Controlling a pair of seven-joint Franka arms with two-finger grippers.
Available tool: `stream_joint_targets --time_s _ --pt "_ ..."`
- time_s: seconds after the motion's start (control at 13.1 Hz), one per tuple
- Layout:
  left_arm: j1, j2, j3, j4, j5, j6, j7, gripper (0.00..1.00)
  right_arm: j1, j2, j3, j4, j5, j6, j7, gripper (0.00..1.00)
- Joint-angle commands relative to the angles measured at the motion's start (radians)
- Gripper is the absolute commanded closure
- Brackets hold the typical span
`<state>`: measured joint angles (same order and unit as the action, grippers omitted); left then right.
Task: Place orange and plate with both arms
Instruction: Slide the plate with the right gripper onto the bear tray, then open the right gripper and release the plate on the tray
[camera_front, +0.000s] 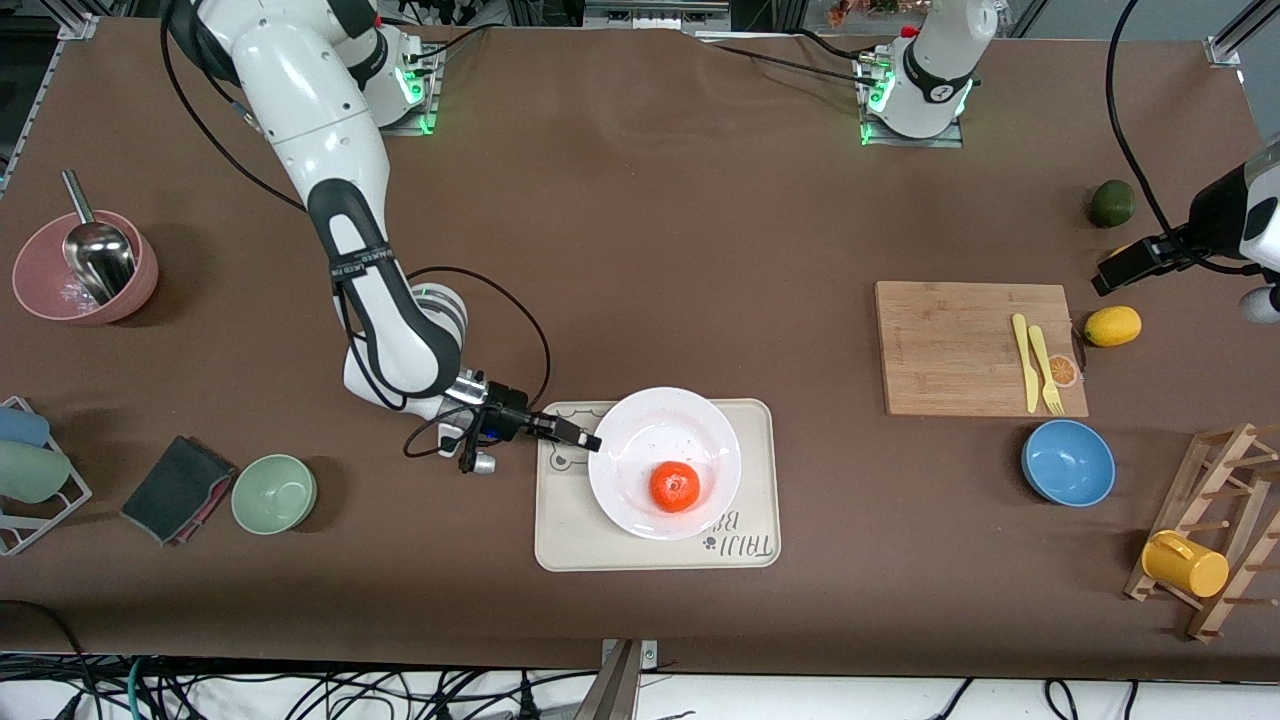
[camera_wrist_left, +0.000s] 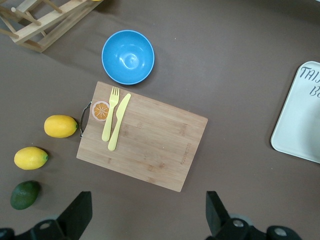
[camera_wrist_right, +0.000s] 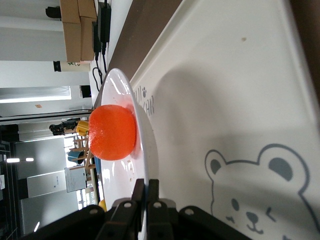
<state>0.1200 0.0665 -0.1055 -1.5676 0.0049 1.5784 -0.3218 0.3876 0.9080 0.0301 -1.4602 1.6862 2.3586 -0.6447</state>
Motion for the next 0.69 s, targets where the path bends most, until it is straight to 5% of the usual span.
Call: stream_joint_targets --time_s 0.0,0.61 --pt "-0.006 0.015 -0.002 0.029 0.018 -0.008 0.000 0.00 -0.019 0.032 0.002 0.043 0.009 -0.013 0.013 1.00" --pt "-0.006 0.015 -0.002 0.029 0.018 -0.008 0.000 0.00 -0.004 0.075 -0.006 0.058 0.007 -0.005 -0.001 1.00"
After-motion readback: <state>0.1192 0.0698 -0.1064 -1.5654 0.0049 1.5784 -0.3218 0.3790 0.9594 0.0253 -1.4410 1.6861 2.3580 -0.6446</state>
